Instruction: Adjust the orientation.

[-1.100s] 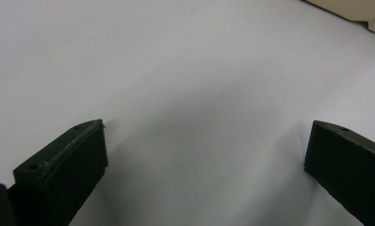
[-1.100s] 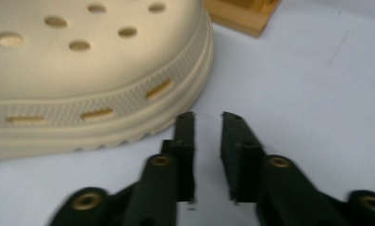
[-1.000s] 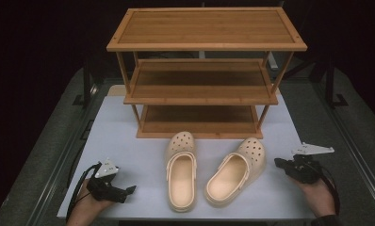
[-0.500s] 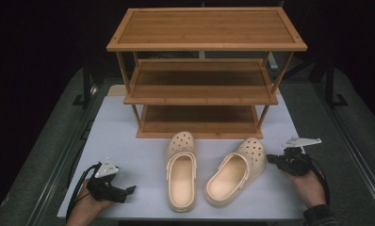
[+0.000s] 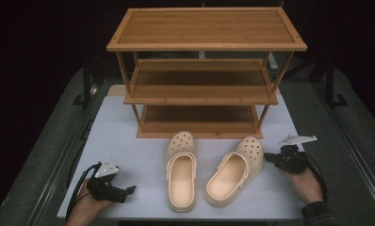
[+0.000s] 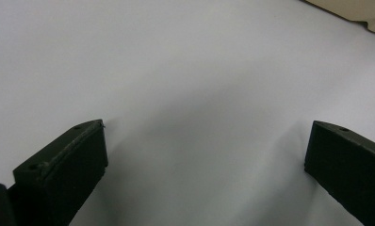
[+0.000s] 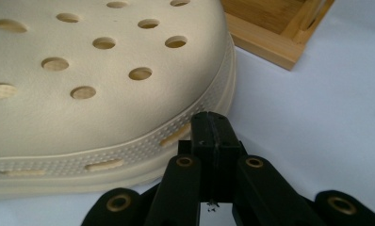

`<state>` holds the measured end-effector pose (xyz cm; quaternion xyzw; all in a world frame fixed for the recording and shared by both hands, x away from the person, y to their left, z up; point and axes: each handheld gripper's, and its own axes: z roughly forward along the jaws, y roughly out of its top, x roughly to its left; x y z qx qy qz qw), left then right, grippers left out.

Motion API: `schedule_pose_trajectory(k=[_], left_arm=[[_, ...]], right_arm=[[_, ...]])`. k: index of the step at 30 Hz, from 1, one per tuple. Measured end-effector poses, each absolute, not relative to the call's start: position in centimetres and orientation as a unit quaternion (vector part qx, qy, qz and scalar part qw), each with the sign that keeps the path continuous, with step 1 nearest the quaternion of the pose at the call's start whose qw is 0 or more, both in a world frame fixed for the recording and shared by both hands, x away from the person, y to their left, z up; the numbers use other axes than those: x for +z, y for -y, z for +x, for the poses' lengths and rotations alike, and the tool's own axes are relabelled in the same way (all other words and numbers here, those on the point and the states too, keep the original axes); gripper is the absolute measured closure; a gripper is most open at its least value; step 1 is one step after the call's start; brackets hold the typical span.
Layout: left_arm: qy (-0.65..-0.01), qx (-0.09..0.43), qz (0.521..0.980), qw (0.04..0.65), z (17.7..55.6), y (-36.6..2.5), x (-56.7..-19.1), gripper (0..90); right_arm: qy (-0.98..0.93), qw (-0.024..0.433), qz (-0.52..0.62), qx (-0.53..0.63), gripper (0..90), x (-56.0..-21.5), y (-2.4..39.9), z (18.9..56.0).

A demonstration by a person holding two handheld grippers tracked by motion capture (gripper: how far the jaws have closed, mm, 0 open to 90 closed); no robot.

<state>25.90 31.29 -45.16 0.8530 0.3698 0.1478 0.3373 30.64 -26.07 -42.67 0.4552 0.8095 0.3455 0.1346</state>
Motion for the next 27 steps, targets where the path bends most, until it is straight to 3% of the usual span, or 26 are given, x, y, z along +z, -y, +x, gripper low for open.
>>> schedule_pose_trajectory(k=[27], left_arm=[[-0.369,0.147,0.854,0.336,25.9,-31.3,-45.1,0.0]], right_arm=[[-0.825,0.121,0.427,0.351,89.9,-42.5,22.3,34.0]])
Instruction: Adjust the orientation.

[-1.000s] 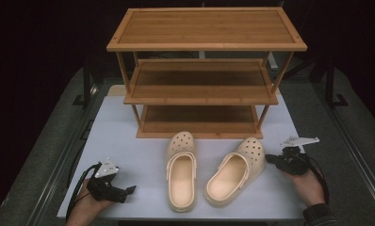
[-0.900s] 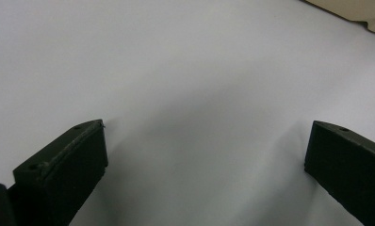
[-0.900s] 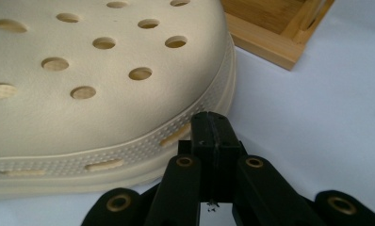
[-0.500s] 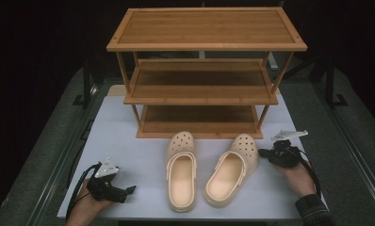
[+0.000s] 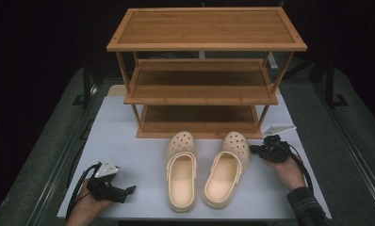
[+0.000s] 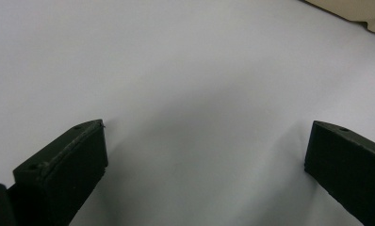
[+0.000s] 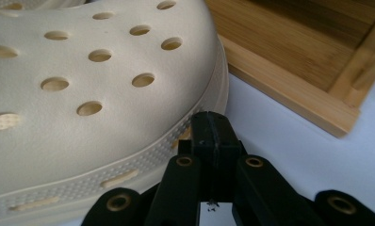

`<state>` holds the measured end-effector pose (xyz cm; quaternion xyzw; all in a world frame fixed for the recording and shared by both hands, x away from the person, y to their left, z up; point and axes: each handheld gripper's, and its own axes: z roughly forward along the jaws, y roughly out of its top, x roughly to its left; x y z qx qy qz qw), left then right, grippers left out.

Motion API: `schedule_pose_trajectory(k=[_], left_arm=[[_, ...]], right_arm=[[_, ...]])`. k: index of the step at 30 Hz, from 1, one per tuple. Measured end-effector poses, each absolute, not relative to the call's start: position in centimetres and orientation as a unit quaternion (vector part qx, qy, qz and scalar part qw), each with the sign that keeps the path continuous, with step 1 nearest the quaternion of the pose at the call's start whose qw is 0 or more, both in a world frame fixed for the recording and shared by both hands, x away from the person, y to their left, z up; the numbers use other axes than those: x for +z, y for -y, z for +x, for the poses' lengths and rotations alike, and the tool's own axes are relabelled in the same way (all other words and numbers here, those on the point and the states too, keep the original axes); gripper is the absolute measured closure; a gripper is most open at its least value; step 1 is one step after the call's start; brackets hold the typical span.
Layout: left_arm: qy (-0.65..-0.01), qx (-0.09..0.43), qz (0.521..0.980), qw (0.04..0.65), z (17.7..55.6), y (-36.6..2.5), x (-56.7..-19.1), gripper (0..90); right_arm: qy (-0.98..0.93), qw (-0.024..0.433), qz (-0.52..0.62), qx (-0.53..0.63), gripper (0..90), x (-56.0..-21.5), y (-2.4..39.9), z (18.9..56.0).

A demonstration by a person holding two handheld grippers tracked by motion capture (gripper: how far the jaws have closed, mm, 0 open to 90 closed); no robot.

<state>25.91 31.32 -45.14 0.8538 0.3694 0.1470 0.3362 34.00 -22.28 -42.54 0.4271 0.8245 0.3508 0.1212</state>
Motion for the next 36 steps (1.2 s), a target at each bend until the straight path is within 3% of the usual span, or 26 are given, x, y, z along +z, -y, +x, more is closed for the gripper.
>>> schedule_pose_trajectory(k=[36], left_arm=[[-0.369,0.146,0.854,0.336,25.9,-31.3,-45.1,0.0]], right_arm=[[-0.844,0.115,0.385,0.356,89.9,-42.6,16.1,36.6]])
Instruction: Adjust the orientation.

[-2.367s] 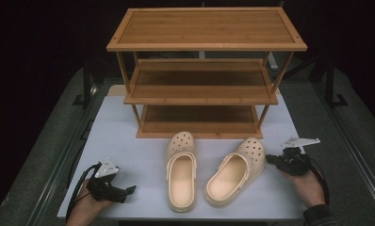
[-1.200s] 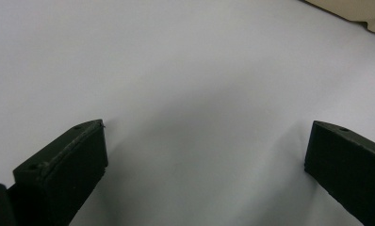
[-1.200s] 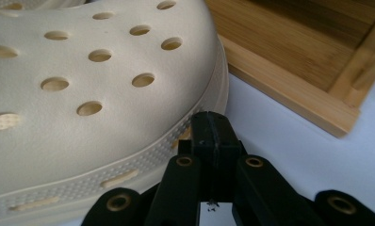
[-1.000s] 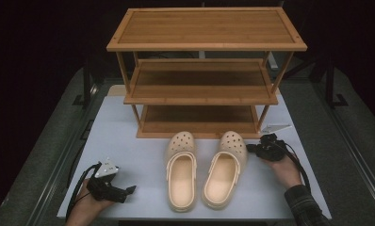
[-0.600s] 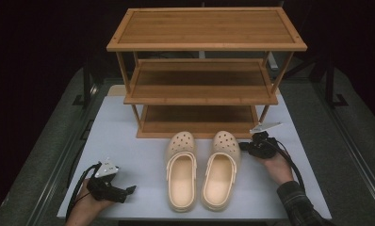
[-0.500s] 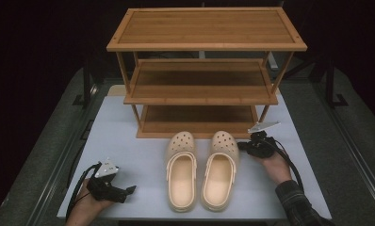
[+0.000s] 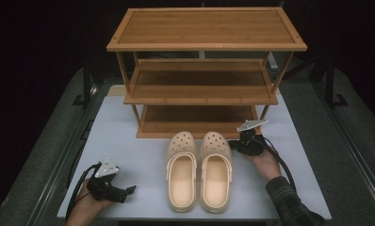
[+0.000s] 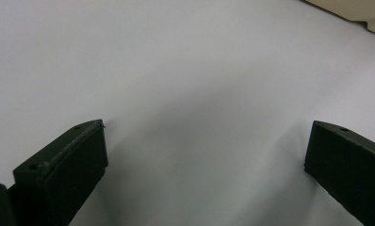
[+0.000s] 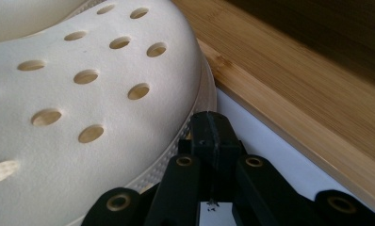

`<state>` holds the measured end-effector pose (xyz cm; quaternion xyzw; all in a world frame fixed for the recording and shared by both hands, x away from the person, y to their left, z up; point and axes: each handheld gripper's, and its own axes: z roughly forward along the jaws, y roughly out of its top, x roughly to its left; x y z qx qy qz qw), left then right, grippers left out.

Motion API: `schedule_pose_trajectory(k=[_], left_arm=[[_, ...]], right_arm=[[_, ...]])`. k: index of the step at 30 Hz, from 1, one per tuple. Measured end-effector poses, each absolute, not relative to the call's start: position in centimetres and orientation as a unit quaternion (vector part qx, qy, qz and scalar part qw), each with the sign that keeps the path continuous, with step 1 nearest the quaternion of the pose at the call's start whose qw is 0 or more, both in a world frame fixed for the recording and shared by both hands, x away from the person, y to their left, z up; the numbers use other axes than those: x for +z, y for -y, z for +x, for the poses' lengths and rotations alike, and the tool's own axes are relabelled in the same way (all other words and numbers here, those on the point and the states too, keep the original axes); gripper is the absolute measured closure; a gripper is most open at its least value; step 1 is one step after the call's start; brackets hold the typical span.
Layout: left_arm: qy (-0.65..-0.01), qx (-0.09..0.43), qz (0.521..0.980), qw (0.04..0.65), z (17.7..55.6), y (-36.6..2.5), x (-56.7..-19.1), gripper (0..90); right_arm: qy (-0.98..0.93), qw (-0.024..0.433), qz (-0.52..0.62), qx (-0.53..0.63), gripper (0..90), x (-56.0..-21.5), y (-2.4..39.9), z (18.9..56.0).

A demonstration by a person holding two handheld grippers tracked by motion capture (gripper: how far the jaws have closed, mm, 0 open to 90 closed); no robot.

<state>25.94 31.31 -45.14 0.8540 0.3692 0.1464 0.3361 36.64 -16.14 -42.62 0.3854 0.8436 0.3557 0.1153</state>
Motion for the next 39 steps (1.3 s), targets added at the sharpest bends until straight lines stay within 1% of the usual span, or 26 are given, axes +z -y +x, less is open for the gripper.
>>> schedule_pose_trajectory(k=[7,14,21,26,34,35,36,37,38,39], left_arm=[[-0.369,0.146,0.854,0.336,25.9,-31.3,-45.1,0.0],[-0.369,0.146,0.854,0.336,25.9,-31.3,-45.1,0.0],[-0.369,0.147,0.854,0.337,25.9,-31.3,-45.2,0.0],[-0.368,0.147,0.854,0.336,25.9,-31.3,-45.1,0.0],[-0.368,0.147,0.854,0.338,25.9,-31.3,-45.2,0.0],[-0.369,0.147,0.854,0.337,25.9,-31.3,-45.2,0.0],[-0.369,0.148,0.854,0.337,25.9,-31.3,-45.2,0.0],[-0.369,0.148,0.854,0.337,25.9,-31.3,-45.2,0.0],[-0.368,0.148,0.854,0.337,25.9,-31.3,-45.2,0.0],[-0.368,0.148,0.854,0.338,25.9,-31.3,-45.2,0.0]], right_arm=[[-0.847,0.117,0.377,0.355,89.9,-42.6,14.8,37.0],[-0.846,0.116,0.379,0.356,89.8,-42.6,14.9,37.1],[-0.834,0.106,0.389,0.376,89.6,-42.1,16.5,36.2],[-0.828,0.108,0.397,0.380,86.0,-41.8,18.2,35.0],[-0.820,0.110,0.411,0.382,71.6,-41.7,21.0,32.9],[-0.821,0.109,0.410,0.383,69.1,-41.7,21.3,32.7],[-0.820,0.108,0.412,0.383,64.7,-41.8,21.5,32.4],[-0.817,0.109,0.417,0.384,58.5,-41.9,22.1,31.7],[-0.817,0.109,0.417,0.384,58.5,-41.9,22.1,31.7],[-0.816,0.108,0.418,0.384,55.0,-41.9,22.3,31.4]])
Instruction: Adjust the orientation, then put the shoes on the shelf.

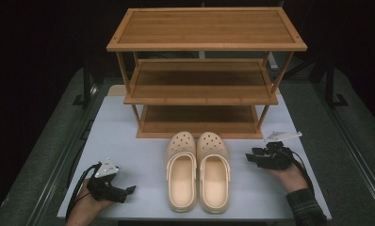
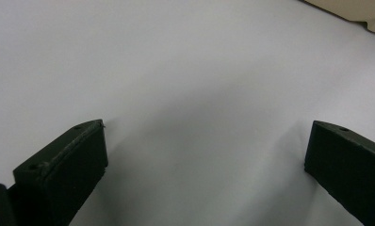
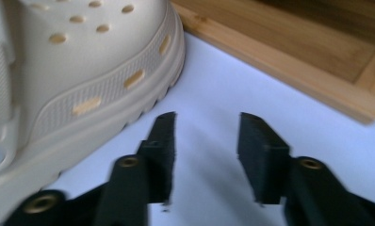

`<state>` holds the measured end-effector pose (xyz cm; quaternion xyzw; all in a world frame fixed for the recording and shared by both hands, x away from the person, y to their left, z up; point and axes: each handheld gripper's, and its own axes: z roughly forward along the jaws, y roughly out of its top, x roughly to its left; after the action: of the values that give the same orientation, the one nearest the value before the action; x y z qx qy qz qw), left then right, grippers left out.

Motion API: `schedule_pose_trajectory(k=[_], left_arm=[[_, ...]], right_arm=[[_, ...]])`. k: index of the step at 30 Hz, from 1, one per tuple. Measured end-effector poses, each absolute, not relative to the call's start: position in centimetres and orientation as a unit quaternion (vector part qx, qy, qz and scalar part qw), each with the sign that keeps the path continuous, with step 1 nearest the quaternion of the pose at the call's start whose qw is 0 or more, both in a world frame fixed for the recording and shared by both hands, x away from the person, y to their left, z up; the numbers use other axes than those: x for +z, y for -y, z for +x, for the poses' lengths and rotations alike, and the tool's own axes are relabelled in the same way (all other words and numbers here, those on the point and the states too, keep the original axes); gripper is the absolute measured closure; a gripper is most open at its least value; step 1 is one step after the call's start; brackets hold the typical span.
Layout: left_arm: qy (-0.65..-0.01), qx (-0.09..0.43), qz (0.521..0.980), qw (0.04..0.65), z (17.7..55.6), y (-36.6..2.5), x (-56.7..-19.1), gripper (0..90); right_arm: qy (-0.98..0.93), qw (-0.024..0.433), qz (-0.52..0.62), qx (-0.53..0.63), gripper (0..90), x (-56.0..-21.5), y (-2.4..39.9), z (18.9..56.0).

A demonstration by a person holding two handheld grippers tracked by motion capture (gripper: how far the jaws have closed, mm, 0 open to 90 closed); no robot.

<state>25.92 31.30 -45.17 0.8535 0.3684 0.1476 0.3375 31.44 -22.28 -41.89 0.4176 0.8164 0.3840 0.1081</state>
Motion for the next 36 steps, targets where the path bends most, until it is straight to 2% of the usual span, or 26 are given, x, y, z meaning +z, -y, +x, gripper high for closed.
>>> schedule_pose_trajectory(k=[1,15,36], left_arm=[[-0.369,0.148,0.853,0.338,25.9,-31.3,-45.2,0.0],[-0.375,0.145,0.854,0.330,26.1,-30.7,-44.5,0.0],[-0.309,0.115,0.854,0.402,27.6,-24.2,-40.0,0.0]], right_arm=[[-0.812,0.109,0.424,0.385,48.1,-42.0,22.7,30.7],[-0.800,0.105,0.438,0.396,33.0,-41.8,23.9,28.5],[-0.800,0.074,0.409,0.433,29.5,-39.8,21.4,27.9]])
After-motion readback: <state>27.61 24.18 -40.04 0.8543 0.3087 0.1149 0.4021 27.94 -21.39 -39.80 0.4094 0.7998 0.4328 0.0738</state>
